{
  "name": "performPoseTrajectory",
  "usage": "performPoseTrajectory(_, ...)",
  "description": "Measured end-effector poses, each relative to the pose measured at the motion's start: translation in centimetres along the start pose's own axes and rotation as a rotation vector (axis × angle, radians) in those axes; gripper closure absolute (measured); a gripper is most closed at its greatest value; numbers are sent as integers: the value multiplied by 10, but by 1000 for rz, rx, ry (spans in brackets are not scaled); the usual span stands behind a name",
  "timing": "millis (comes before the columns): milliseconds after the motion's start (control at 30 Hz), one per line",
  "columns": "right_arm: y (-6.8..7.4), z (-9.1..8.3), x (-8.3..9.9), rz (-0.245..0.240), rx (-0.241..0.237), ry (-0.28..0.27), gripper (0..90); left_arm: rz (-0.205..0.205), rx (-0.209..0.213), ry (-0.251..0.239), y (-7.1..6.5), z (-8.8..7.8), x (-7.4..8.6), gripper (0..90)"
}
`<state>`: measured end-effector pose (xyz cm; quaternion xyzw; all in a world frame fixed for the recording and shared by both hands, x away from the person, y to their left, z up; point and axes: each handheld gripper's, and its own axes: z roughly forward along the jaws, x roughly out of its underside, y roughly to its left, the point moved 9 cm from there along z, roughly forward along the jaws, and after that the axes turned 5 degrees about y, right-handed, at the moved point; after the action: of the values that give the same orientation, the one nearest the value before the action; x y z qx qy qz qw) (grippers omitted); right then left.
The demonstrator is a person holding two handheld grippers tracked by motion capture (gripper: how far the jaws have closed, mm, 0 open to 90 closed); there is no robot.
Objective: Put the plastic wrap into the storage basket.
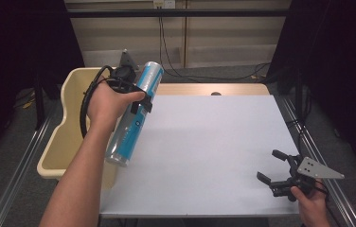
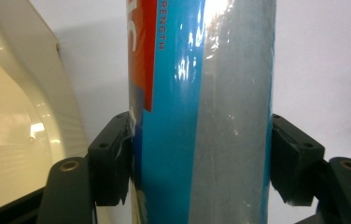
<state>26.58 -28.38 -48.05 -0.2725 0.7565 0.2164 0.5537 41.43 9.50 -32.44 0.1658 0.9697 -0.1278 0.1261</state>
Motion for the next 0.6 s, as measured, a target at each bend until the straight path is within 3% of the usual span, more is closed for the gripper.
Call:
performPoseTrajectory(300,-1,0,-1,1,-2,-8,10,-37,0,-12,7,-21,8,324)
performPoseTrajectory(600,-1,2,-1,-2,-3,-7,10,-102,-21,-22,33,-34,29,324)
